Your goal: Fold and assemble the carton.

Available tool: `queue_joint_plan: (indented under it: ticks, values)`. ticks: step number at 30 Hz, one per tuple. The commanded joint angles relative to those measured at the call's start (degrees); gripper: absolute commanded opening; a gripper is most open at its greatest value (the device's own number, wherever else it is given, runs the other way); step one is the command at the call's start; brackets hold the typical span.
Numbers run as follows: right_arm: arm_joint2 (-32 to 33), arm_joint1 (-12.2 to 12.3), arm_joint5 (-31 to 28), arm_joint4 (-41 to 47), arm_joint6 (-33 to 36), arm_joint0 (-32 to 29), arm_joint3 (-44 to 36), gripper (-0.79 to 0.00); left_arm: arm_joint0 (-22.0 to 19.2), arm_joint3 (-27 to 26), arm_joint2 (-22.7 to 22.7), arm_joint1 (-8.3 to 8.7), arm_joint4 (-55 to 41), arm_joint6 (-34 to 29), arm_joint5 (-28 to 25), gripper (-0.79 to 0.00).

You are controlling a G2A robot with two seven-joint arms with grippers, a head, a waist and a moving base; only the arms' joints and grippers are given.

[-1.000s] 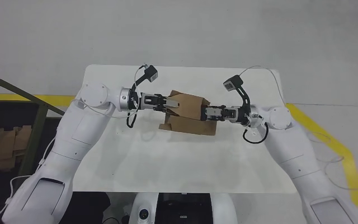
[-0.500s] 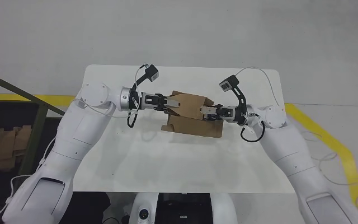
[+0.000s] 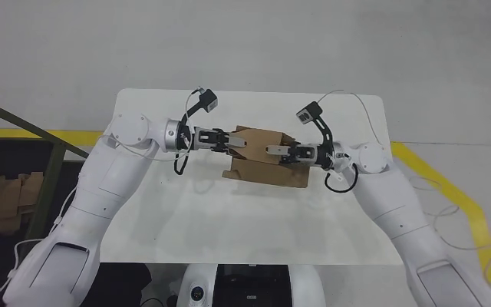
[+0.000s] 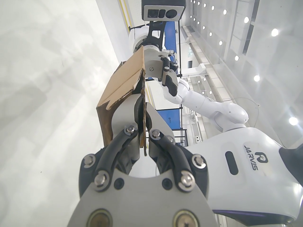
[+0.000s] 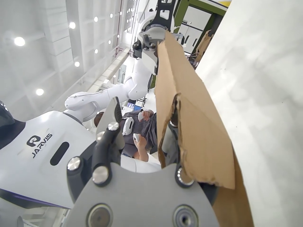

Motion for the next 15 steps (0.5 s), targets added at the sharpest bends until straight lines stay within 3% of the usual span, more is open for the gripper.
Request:
queue_joint_plan:
  ticks: [1, 15]
  values:
    - [0.0, 0.0, 0.3, -0.8, -0.6, 0.1, 0.1, -0.468, -0.1, 0.0, 0.1, -0.02, 0.1, 0.0, 0.1, -0.785]
    - [0.3, -0.2, 1.7, -3.6, -1.9, -0.2, -0.5, -0.773, -0.3, 0.3, 0.4, -0.08, 0.1, 0.1, 0.1, -0.785]
